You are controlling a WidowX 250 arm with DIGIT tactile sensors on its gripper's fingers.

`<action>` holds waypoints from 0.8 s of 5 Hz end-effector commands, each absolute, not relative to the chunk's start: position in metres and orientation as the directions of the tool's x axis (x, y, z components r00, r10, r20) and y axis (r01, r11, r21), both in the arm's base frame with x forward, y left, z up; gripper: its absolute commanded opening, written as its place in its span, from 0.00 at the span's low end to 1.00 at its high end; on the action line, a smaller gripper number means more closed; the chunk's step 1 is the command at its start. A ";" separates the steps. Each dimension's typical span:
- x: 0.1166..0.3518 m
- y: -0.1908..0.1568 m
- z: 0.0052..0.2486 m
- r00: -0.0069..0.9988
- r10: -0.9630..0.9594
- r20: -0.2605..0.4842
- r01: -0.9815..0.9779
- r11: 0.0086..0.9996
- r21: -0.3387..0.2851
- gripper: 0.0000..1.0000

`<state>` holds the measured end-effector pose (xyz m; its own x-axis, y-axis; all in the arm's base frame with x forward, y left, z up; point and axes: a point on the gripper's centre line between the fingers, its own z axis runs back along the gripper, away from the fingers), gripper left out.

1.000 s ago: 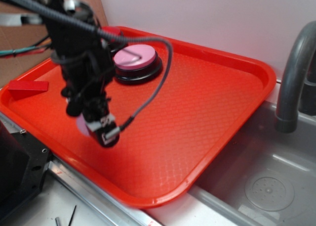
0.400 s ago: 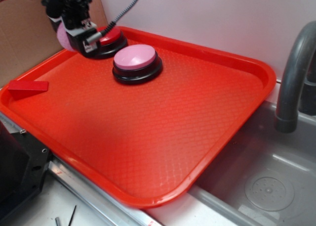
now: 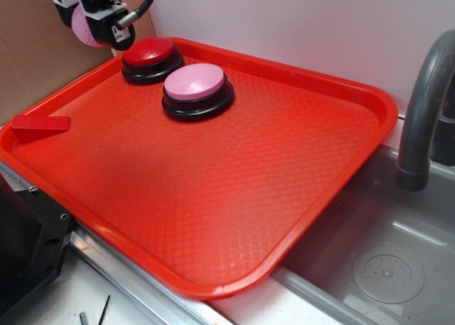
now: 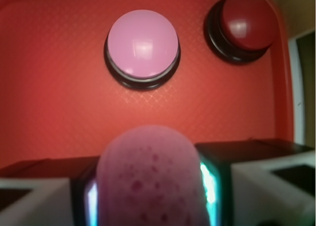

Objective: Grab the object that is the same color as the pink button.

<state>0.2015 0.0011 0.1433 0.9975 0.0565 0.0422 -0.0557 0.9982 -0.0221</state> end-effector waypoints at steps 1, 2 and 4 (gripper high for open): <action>0.205 -0.010 0.161 0.983 0.144 0.114 -0.136 0.988 -0.075 0.00; 0.204 -0.009 0.158 0.984 0.141 0.106 -0.134 0.988 -0.073 0.00; 0.202 -0.006 0.153 0.984 0.139 0.110 -0.130 0.988 -0.083 0.00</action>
